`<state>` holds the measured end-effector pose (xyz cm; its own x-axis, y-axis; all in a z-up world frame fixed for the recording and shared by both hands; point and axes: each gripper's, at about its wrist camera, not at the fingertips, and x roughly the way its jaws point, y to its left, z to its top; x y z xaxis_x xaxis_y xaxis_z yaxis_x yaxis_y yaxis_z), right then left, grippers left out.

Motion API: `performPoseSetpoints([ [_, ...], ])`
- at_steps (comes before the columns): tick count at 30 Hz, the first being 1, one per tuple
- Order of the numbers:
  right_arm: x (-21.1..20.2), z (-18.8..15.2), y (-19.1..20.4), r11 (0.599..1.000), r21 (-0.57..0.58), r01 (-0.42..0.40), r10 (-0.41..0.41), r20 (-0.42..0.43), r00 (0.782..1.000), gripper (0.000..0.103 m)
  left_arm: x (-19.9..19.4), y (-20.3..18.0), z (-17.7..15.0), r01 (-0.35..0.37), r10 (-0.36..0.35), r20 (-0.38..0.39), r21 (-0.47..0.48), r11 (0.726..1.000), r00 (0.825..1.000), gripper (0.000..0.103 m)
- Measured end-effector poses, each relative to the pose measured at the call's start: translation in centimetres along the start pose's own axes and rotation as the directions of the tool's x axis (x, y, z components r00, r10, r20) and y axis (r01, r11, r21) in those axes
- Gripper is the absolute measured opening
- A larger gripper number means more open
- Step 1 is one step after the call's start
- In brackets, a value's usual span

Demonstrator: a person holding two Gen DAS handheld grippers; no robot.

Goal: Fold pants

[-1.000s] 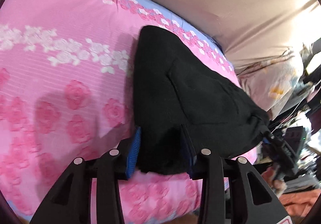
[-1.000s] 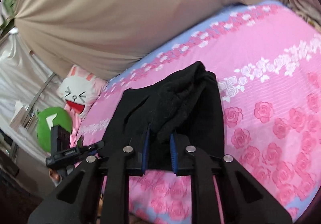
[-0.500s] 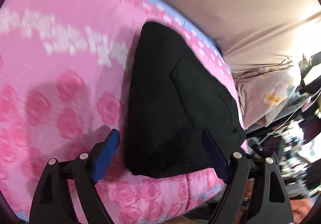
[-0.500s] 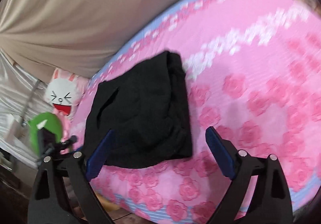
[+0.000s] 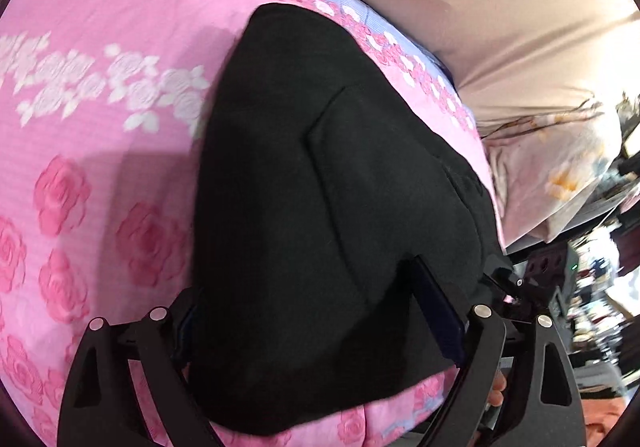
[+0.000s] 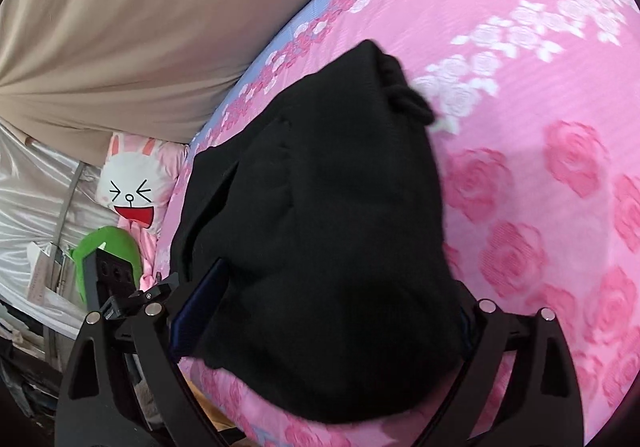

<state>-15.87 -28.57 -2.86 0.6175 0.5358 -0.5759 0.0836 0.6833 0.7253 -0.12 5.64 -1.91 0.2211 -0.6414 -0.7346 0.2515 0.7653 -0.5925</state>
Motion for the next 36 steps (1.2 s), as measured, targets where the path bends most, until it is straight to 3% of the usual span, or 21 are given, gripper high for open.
performPoseSetpoints([
  [6,1.3,0.5,1.0,0.999,-0.029,0.038,-0.037,0.027,0.999,0.098,1.6,-1.6,0.7,-0.078,0.077,0.023,0.056,0.995,0.997,0.089],
  [13,1.4,0.6,0.8,0.999,-0.022,0.040,-0.039,0.053,0.998,0.098,2.3,-2.1,0.9,-0.104,0.102,0.036,0.070,0.992,0.994,0.090],
  [15,0.9,0.4,0.6,0.999,-0.013,0.047,-0.046,0.064,0.997,0.090,2.0,-1.9,0.8,-0.088,0.087,0.029,0.068,0.994,0.996,0.090],
  [18,-0.8,-0.1,-0.5,1.000,0.011,0.018,-0.019,0.078,0.997,0.063,0.5,-2.2,0.4,-0.082,0.078,0.047,0.097,0.992,0.996,0.074],
  [20,-2.1,-0.4,-1.1,1.000,0.026,-0.014,0.011,0.081,0.997,0.049,-0.7,-2.2,0.1,-0.062,0.056,0.061,0.112,0.992,0.997,0.056],
  [23,-3.2,-1.4,-0.4,1.000,-0.015,0.006,-0.005,0.095,0.995,0.044,-2.4,-2.1,-0.4,0.001,-0.008,0.055,0.119,0.993,0.998,0.040],
  [29,-6.9,-2.8,2.7,0.993,-0.120,0.021,-0.003,0.149,0.989,0.042,-5.2,-3.6,-1.9,0.031,-0.041,0.064,0.155,0.987,0.997,0.035],
  [32,-9.7,-2.9,5.4,0.979,-0.201,0.020,0.022,0.204,0.979,0.042,-8.4,-5.3,-2.4,0.043,-0.069,0.115,0.212,0.976,0.991,0.035],
  [35,-12.6,-2.5,8.9,0.959,-0.284,0.013,0.067,0.272,0.960,0.042,-12.5,-7.5,-2.6,0.034,-0.096,0.205,0.290,0.957,0.974,0.035],
  [36,-13.6,-2.2,10.1,0.949,-0.314,0.010,0.088,0.296,0.951,0.042,-14.5,-8.6,-2.6,0.027,-0.114,0.251,0.325,0.945,0.961,0.035],
])
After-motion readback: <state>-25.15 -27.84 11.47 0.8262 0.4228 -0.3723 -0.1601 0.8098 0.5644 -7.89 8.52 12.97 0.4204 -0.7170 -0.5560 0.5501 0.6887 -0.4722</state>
